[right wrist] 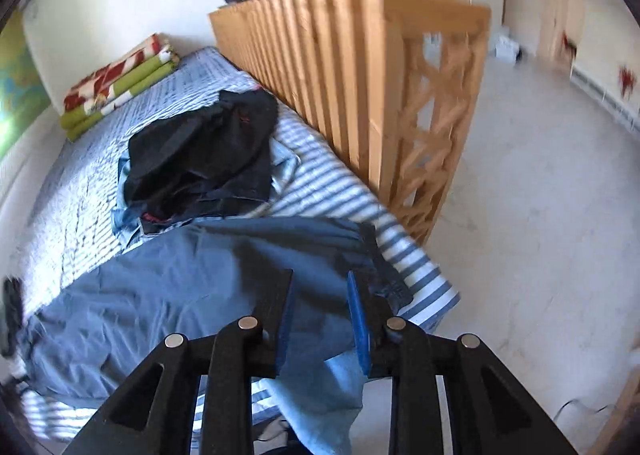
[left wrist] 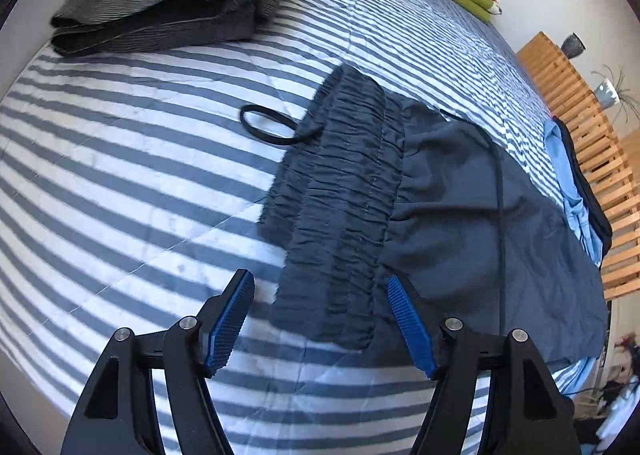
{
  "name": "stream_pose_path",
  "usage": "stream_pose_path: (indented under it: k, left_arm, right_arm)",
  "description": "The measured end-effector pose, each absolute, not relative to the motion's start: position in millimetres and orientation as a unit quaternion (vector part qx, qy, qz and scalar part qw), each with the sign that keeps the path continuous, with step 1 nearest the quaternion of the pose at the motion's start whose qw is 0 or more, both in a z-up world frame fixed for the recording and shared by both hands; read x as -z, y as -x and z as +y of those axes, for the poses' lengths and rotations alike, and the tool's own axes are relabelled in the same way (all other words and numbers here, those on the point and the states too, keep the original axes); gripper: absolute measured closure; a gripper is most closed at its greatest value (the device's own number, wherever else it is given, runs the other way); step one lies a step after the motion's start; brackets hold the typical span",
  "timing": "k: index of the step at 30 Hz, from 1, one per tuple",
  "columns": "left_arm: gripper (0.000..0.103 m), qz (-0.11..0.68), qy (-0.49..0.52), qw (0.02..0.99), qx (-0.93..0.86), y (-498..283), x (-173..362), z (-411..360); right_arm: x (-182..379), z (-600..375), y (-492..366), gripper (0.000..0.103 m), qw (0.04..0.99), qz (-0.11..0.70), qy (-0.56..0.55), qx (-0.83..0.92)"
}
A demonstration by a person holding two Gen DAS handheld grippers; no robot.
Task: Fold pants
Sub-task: 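Grasp the navy trousers' elastic waistband with the left gripper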
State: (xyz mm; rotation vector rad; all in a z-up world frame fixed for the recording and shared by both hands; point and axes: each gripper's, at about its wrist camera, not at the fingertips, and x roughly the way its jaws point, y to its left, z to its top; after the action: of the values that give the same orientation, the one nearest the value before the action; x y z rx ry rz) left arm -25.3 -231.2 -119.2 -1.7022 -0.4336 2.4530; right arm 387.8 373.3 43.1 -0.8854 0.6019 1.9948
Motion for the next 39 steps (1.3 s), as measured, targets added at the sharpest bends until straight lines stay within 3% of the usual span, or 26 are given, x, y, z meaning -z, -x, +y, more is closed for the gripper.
stream_pose_path:
  k: [6,11,16,19,24,29,32,36,39]
  left_arm:
    - [0.03,-0.123,0.562,0.064,-0.815,39,123,-219]
    - [0.031,-0.138,0.574,0.072,-0.804,17,118,-229]
    - [0.047,-0.132,0.578,0.078,-0.801,-1,114,-227]
    - [0.051,-0.096,0.579,0.063,-0.807,-3,108,-217]
    - [0.053,-0.014,0.534,0.059,-0.844,-7,75,-195]
    - [0.052,-0.024,0.542,0.069,-0.837,29,75,-204]
    - [0.047,-0.052,0.57,0.085,-0.816,40,84,-215]
    - [0.016,-0.095,0.531,0.096,-0.837,39,59,-240]
    - [0.014,-0.142,0.557,0.095,-0.813,54,78,-257]
  right_arm:
    - [-58,308,-319,0.078,0.295,0.22,0.37,-0.853]
    - [-30,220,-225,0.078,0.135,0.18,0.423,-0.878]
    - [17,110,-128,0.078,0.004,0.082,0.472,-0.878]
    - [50,56,-89,0.078,-0.06,0.039,0.5,-0.863]
    - [89,10,-62,0.078,-0.076,-0.012,0.517,-0.853]
    - [112,2,-38,0.078,-0.072,0.04,0.524,-0.848]
    - [114,1,-34,0.078,-0.076,0.05,0.527,-0.845]
    - [105,9,-42,0.078,-0.083,0.056,0.527,-0.844]
    - [99,5,-39,0.077,-0.086,0.05,0.519,-0.849]
